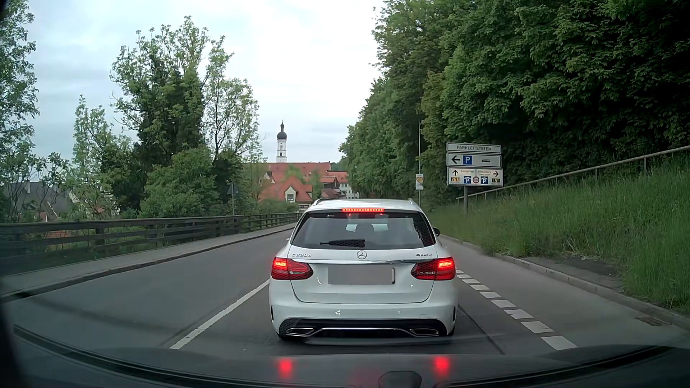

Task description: Follow the waypoints while adhering to traffic rules and regulations

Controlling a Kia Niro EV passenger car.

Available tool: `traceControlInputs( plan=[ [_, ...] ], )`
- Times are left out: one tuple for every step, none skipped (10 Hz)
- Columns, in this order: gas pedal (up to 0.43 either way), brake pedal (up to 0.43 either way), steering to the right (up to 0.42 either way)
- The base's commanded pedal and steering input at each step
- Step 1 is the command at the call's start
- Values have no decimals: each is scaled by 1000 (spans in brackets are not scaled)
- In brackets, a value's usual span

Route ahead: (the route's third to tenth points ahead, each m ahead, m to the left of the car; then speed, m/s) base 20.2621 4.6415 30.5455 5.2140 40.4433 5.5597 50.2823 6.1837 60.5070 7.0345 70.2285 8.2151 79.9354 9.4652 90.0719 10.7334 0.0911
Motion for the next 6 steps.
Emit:
traceControlInputs(
  plan=[
    [0, 311, -3],
    [0, 311, -3],
    [0, 311, -3],
    [0, 311, -3],
    [0, 311, -3],
    [0, 305, -3]
  ],
)
